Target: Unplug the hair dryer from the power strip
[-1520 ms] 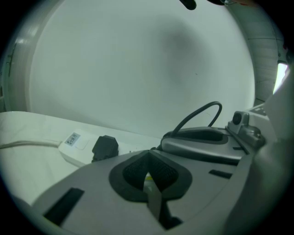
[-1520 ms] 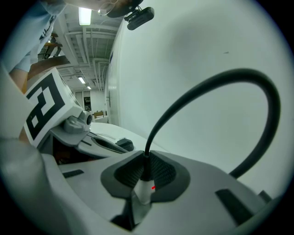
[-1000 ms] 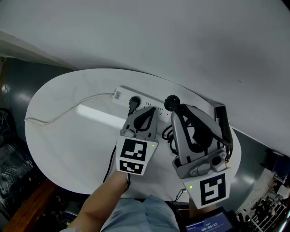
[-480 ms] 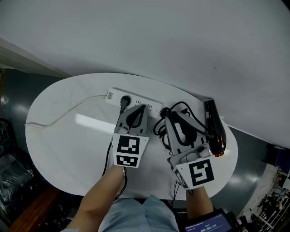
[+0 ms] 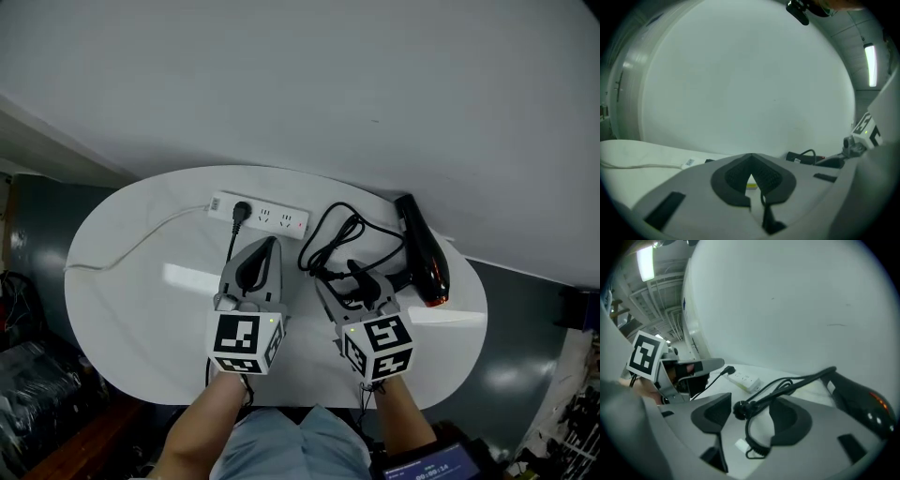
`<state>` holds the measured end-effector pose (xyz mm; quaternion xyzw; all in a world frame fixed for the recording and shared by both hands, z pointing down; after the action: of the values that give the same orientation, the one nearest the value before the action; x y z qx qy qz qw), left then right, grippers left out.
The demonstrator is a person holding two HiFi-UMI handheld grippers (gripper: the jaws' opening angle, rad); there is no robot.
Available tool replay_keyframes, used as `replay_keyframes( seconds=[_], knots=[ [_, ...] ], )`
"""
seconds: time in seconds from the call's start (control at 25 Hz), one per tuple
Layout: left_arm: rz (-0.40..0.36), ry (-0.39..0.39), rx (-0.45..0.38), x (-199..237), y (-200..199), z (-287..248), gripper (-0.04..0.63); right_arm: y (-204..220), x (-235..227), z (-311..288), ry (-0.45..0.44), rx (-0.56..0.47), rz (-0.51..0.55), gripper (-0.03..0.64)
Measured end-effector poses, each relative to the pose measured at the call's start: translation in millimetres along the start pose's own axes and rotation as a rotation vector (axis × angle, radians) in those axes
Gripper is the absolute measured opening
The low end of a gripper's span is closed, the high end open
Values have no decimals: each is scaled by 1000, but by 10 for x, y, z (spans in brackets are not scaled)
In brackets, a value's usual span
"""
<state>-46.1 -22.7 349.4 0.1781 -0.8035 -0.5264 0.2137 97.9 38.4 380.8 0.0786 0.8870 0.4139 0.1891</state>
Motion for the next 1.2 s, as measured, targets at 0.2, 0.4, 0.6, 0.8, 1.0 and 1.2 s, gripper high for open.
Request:
replay_keyframes(
  seconds=[0.2,0.4,0.6,0.8,1.0,1.2],
  knots=[
    [-38,-2,-70,-407,-265,294,-2,186,-97,353,-31,5,-122,259],
    [-87,-6,-172,-631,-549,710,-2,35,36,674,-19,-111,-66,258],
    [-139,-27,-307,-869,-937,1253,-2,-404,407,1199,-11,-311,113,191],
    [-199,-49,-456,-1052,-1328,1563,-2,-889,627,1642,43,-549,264,26],
    [-190,-85,-487,-1182,-1468,1726,-2,-1093,737,1866,45,-645,298,2],
    [-208,-87,-487,-1198,-1480,1766,-2,-1186,822,1904,34,-678,329,2]
  ],
)
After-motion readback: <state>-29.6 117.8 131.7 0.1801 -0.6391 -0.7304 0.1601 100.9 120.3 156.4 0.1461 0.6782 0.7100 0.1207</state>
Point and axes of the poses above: the fingertips, and each gripper's own axes: z backward along the fingers, x to its left, y out of its underside, the point moved 6 cm from there along z, backward along the fingers, and after that the axes turned 1 degree about -x, right-handed, at the moved point
